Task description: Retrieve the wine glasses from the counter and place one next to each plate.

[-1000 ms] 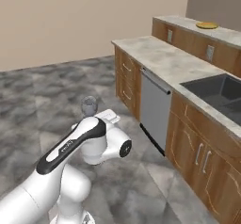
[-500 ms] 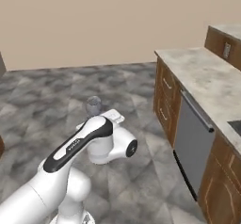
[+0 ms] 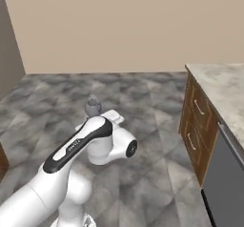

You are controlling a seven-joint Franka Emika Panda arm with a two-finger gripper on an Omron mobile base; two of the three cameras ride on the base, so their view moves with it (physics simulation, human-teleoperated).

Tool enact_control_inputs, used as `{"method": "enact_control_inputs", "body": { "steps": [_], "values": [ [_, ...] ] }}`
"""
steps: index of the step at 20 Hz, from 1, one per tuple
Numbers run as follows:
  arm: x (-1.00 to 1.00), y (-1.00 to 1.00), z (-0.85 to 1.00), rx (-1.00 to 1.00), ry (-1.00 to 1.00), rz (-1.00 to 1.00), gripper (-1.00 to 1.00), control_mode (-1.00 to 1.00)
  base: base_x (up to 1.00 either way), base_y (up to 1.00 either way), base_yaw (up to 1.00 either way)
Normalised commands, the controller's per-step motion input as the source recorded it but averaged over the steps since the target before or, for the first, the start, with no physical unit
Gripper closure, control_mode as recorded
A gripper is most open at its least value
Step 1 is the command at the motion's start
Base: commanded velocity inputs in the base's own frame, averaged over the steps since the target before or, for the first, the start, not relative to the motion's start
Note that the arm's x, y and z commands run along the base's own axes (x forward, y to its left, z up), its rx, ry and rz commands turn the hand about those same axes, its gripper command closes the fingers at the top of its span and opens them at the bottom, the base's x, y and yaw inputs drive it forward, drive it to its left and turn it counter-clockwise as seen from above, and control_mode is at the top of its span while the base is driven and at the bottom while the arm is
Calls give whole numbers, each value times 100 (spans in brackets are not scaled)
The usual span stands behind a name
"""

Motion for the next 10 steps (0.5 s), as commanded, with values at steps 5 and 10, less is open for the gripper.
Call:
{"method": "enact_control_inputs", "body": {
  "steps": [5, 10],
  "values": [
    [0, 0, 0, 0, 0, 0, 100, 100, 100, 0, 2],
    [0, 0, 0, 0, 0, 0, 100, 100, 100, -1, 0]
  ]
}}
